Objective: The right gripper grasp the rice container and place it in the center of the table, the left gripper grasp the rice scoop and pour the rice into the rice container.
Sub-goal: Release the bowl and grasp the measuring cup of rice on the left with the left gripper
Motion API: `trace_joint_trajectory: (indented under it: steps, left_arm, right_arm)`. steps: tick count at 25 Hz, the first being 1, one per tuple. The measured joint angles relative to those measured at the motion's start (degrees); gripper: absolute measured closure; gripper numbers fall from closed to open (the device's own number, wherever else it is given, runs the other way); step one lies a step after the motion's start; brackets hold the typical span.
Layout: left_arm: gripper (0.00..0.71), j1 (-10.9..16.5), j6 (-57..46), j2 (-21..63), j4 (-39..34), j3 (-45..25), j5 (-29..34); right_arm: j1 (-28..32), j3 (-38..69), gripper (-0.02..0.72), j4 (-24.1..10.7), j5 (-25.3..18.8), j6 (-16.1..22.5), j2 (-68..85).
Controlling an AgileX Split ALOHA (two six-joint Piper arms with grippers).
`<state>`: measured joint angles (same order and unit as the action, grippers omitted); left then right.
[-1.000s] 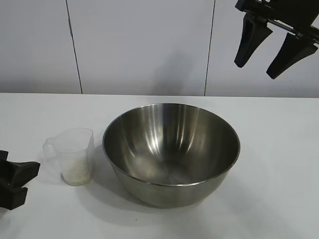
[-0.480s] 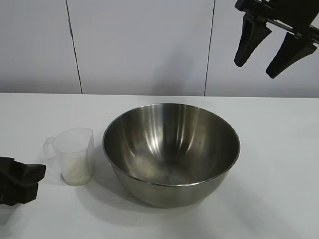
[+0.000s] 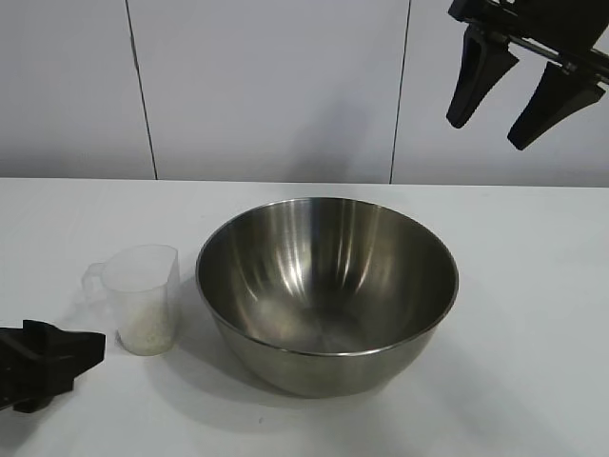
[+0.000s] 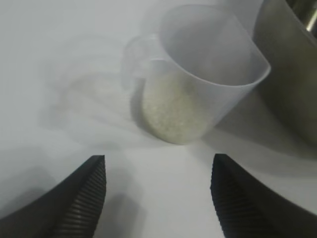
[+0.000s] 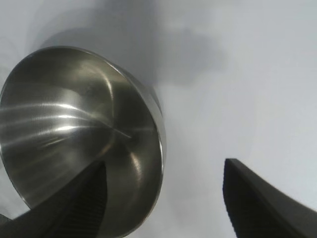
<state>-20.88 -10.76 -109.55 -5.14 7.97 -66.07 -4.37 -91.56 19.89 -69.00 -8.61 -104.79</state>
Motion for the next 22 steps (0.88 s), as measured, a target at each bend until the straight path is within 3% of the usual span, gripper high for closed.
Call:
trace_joint_trajectory:
  steps: [4,9,22]
  left_arm:
    - [0.260,6.0,3.5,0.0,-3.5,0.0,0.0]
    - [0.260,10.9,8.4,0.0,-11.1,0.0,0.0]
    - [0.260,11.6,9.9,-0.5,-11.6,2.9,0.1]
  right_arm:
    - [0.0,0.0,0.239,0.0,-0.1,0.0,0.0]
    - [0.0,0.0,0.239,0.0,-0.1,0.0,0.0]
    - [0.0,0.0,0.239,0.0,0.0,0.0,0.0]
